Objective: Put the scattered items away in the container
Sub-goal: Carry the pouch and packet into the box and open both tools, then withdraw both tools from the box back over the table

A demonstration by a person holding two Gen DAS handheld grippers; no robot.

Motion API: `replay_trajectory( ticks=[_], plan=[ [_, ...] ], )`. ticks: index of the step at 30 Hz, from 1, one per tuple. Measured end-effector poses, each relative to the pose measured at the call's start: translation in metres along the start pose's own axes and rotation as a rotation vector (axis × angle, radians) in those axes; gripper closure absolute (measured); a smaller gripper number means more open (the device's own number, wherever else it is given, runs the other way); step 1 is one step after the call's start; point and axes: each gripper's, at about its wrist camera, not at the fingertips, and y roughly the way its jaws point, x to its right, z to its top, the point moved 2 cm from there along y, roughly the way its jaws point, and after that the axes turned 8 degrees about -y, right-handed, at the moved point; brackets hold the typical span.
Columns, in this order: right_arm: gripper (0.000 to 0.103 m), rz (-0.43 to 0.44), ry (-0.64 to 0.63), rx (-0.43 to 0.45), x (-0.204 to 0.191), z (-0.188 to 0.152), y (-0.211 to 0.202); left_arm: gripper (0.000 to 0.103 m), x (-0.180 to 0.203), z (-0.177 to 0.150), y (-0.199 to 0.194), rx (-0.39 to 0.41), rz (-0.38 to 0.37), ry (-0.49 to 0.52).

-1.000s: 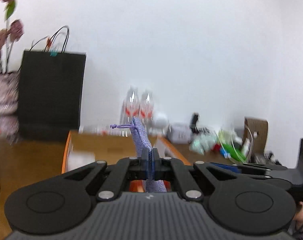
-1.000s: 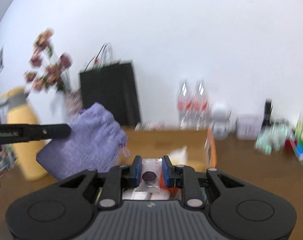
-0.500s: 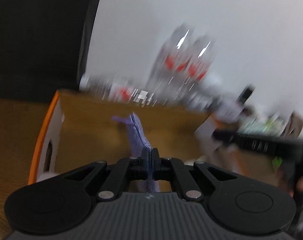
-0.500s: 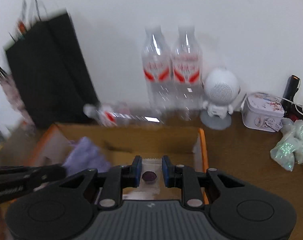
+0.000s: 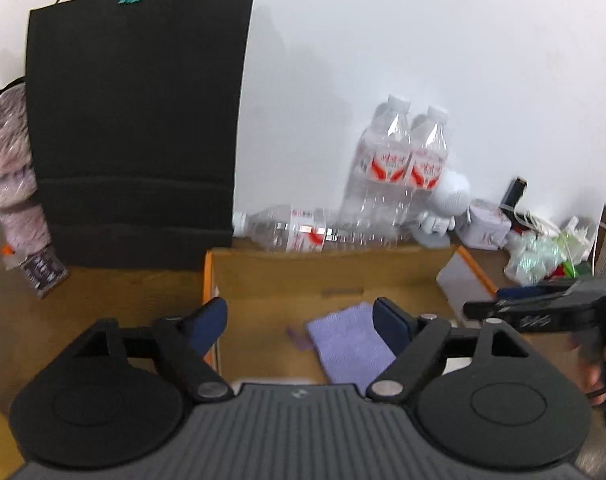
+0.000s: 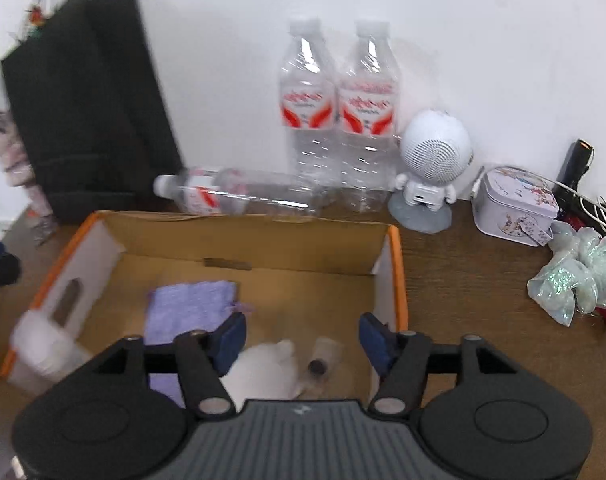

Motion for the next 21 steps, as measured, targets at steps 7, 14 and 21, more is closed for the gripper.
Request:
replay_trajectory(
  ticks=[7,14,21],
  plan=[
    [0.011,-0.034,-0.057,0.218,-0.03,-0.06,-0.083,0.0,0.01,-0.075,-0.074,0.209,0.074,0.025],
    [0.002,-0.138,-0.106,0.396,-0.075,-0.184,-0.13,0.0,0.035,-0.196,-0.12,0.272,0.072,0.043],
    [0.002,-0.068,-0.078,0.338,-0.098,-0.248,-0.134,0.0,0.051,-0.27,-0.127,0.145,0.019,0.074]
  ],
)
